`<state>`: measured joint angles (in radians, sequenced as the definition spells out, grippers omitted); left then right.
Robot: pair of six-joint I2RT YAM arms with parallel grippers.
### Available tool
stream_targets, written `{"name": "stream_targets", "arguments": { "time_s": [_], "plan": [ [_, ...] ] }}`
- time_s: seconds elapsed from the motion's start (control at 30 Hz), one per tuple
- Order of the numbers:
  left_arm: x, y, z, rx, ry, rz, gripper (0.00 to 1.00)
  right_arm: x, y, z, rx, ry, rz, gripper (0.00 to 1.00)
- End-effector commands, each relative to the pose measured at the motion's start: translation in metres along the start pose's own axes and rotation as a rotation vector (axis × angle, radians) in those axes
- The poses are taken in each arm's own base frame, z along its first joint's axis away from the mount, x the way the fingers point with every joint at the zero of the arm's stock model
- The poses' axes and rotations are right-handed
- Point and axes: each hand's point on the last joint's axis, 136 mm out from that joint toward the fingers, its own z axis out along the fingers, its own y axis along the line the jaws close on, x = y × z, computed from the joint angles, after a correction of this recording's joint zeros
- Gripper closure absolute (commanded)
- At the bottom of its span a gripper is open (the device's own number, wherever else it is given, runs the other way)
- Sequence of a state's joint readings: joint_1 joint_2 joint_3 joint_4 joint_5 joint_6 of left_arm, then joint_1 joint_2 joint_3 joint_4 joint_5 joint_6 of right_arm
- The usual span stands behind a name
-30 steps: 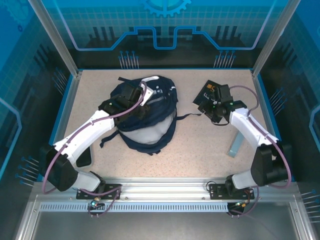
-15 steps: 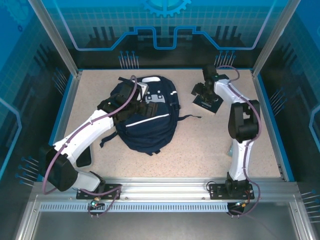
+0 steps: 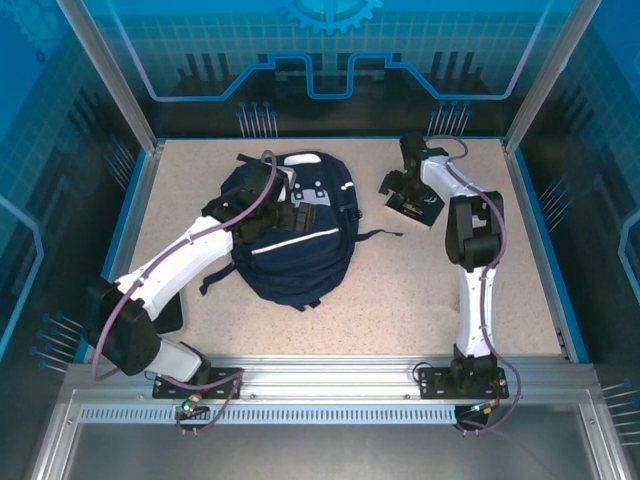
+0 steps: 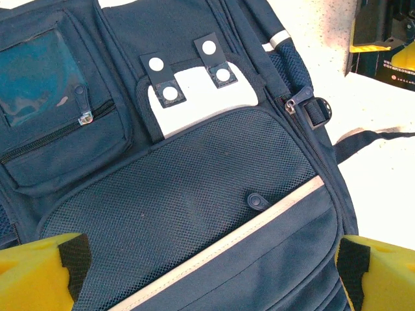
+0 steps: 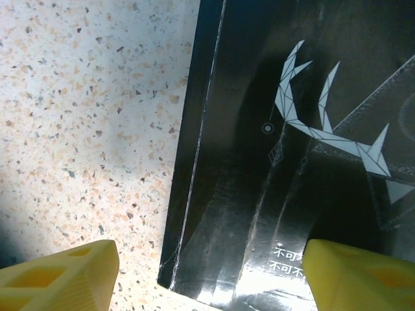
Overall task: Pack the student bag
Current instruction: Move the book to the center of the table.
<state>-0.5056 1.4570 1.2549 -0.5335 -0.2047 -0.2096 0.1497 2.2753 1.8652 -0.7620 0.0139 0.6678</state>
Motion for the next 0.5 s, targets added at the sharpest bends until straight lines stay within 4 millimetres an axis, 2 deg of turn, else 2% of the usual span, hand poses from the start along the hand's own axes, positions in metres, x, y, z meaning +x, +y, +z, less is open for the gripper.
{"name": "stream_targets", "arguments": {
  "time_s": [0.0,0.2,0.47],
  "plan": [
    [-0.016,-0.003,-0.005,0.018,-0.037,-0.037,0.01,0.041,-0.033,0.001,0.015,0.151,0.037,0.22],
    [-0.012,-0.006,-0.002,0.038,-0.027,-0.05,0.01,0.082,-0.058,-0.021,-0.029,0.203,0.058,0.23],
    [-0.013,-0.011,-0.007,0.064,-0.024,-0.069,0.01,0.15,-0.082,-0.04,-0.061,0.248,0.065,0.24]
  ]
}}
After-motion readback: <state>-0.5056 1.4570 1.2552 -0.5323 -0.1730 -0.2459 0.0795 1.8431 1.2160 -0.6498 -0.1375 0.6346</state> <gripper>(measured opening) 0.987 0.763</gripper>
